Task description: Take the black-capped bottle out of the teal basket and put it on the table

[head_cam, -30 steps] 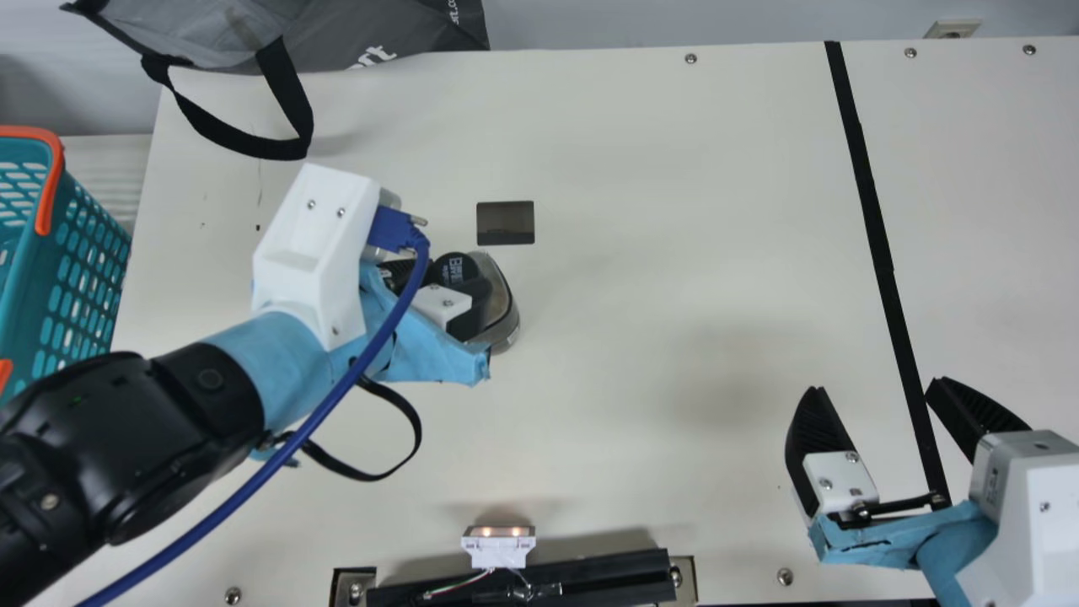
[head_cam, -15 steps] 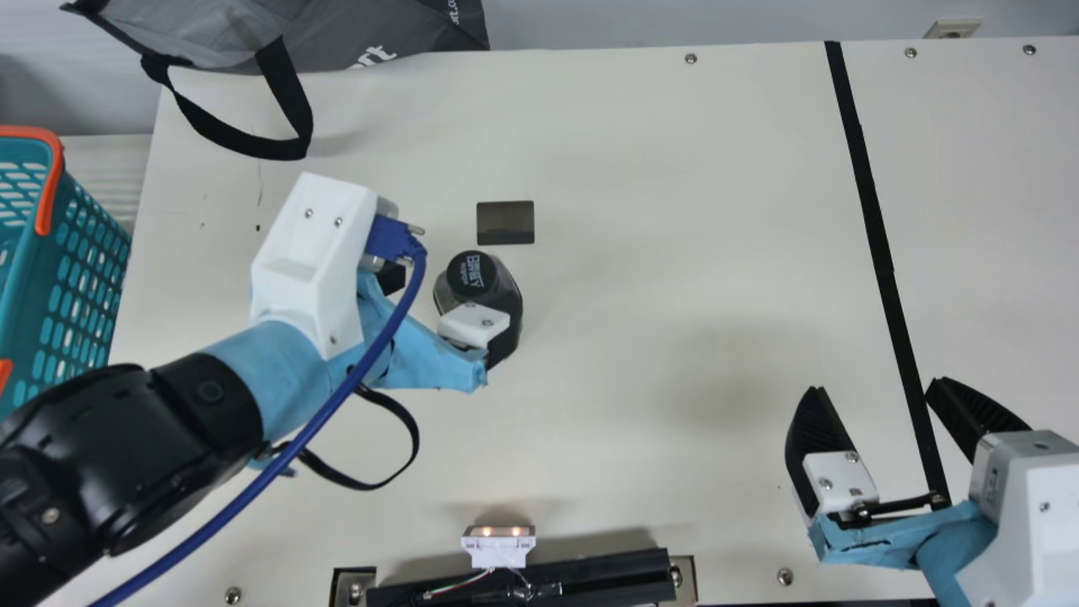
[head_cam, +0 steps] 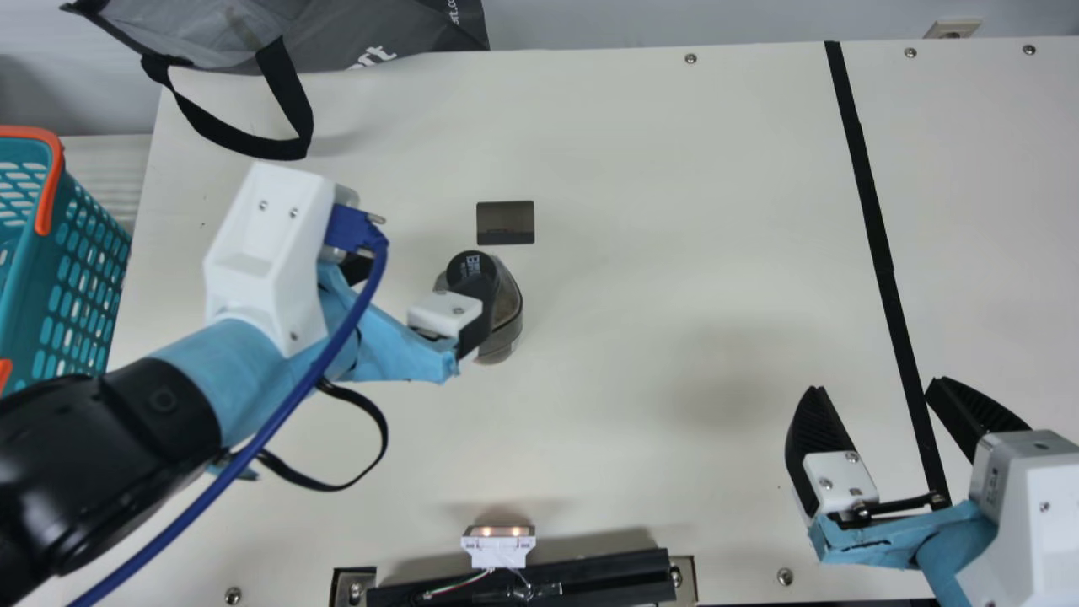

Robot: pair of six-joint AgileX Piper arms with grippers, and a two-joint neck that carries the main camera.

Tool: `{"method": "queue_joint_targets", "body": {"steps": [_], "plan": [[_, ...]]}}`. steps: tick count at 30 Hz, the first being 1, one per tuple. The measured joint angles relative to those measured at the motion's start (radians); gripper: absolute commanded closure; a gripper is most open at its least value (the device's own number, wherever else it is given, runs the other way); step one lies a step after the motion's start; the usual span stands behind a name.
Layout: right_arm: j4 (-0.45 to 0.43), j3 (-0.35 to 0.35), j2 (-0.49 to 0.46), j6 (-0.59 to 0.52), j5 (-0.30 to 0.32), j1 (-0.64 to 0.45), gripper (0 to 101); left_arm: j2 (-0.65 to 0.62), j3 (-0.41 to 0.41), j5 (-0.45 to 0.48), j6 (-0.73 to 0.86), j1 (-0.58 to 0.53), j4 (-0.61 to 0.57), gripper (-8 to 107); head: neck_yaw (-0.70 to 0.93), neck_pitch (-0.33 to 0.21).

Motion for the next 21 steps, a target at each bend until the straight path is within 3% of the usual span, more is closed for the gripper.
{"method": "queue_joint_targets", "body": {"steps": [21], "plan": [[-0.001, 0.0, 0.0, 0.0, 0.001, 0.0, 10, -0.212, 0.077, 0.046, 0.005, 0.139, 0.13, -8, 0.0, 0.0]]}}
